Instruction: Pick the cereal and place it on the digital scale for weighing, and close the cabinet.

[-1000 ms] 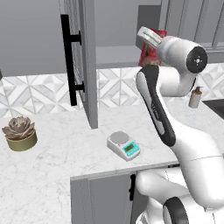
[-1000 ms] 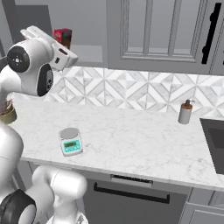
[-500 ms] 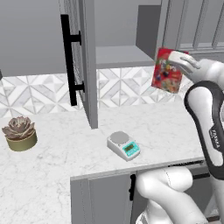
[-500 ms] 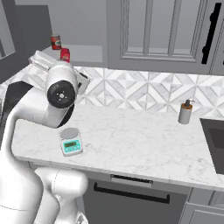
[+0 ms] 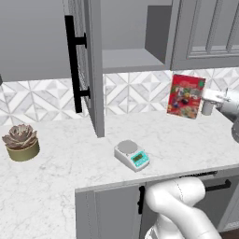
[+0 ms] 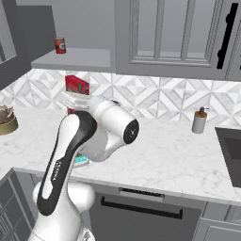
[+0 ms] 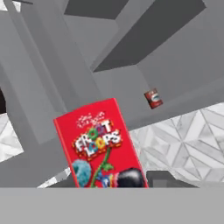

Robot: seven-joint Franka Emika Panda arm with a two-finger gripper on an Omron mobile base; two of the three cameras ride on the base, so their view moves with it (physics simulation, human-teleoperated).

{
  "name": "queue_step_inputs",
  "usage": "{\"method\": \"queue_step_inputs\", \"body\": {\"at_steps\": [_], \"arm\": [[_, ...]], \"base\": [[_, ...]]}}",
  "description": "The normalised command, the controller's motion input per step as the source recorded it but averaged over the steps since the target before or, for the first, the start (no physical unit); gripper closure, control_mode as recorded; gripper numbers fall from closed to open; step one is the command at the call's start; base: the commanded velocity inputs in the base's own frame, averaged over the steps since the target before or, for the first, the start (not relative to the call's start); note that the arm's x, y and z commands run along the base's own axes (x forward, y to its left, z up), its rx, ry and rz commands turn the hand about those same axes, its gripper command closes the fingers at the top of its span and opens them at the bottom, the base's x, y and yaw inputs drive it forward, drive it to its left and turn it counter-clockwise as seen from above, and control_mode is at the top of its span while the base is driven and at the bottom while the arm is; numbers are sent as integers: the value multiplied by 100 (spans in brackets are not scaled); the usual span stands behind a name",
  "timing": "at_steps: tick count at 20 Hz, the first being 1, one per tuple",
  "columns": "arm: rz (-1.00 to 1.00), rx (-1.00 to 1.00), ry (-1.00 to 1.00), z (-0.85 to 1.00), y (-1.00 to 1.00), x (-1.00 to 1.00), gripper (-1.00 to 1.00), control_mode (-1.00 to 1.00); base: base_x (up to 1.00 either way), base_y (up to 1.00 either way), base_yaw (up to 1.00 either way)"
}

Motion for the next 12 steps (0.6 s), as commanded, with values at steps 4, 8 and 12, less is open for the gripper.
{"method": "queue_step_inputs", "body": {"at_steps": [4, 8, 12], "arm": [[29, -6, -16, -87, 0, 24, 100, -100], [24, -1, -1, -86, 15, 50, 100, -100], [15, 0, 0, -77, 33, 59, 100, -100]], "base": [[0, 0, 0], [0, 0, 0], [0, 0, 0]]}}
